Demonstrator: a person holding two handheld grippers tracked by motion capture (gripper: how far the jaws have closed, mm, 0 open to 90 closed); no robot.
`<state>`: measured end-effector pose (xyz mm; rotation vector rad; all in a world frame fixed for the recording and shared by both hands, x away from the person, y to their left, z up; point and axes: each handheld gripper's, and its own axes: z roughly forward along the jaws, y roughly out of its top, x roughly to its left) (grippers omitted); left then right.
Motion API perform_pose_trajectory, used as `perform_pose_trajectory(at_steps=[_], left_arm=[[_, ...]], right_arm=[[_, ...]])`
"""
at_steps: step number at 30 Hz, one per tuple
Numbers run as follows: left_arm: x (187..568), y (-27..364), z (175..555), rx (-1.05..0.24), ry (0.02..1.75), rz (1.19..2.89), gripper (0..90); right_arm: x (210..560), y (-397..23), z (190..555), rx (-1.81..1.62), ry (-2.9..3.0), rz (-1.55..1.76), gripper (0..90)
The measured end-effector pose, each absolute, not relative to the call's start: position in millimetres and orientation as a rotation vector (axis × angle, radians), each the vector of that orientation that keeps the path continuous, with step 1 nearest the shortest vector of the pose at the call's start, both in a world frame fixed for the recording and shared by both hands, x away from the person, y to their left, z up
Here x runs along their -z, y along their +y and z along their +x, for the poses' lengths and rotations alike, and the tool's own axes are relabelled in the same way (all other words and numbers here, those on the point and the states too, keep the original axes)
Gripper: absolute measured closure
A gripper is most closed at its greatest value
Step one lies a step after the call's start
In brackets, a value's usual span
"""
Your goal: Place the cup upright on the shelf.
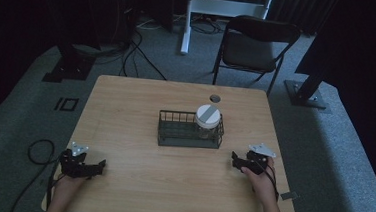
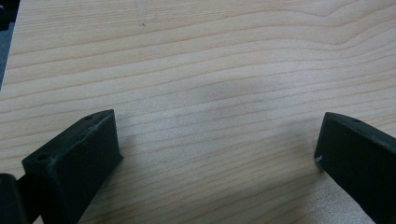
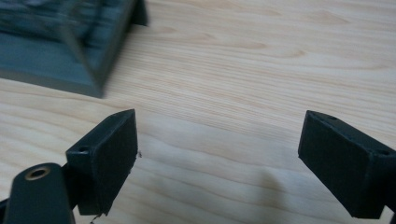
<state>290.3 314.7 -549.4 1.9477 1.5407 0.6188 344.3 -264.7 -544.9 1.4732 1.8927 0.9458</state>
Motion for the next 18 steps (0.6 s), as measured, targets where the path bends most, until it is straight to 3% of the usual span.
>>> perform_pose_trajectory(at_steps=[18], left_arm=[[549, 315, 290, -0.619, 1.541, 1.948, 0.2]], right_arm=[[551, -285, 349, -0.791, 1.817, 1.682, 12.0]])
